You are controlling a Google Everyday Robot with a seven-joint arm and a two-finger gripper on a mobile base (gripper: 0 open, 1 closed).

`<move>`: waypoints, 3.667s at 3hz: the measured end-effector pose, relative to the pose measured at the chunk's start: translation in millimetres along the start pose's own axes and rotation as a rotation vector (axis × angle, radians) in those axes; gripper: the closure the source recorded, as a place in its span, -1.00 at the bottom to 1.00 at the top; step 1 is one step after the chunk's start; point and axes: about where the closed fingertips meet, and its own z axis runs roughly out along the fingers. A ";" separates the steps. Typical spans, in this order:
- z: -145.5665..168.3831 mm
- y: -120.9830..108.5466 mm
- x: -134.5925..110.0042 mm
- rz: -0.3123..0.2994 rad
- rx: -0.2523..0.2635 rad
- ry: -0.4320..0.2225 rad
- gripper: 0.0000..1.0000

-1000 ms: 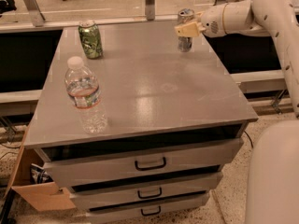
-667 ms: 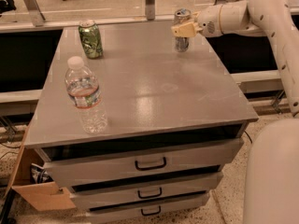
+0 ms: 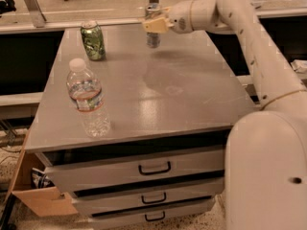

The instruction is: Move redbull can near green can

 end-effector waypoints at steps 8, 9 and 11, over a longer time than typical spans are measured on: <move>148.3 71.5 4.0 0.100 -0.210 -0.009 -1.00; 119.9 51.8 2.0 0.081 -0.168 -0.033 -1.00; -20.7 -12.3 -13.4 0.005 0.067 -0.090 -1.00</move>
Offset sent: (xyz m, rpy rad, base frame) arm -0.0073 0.1333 -0.0239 0.0380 0.0872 0.1505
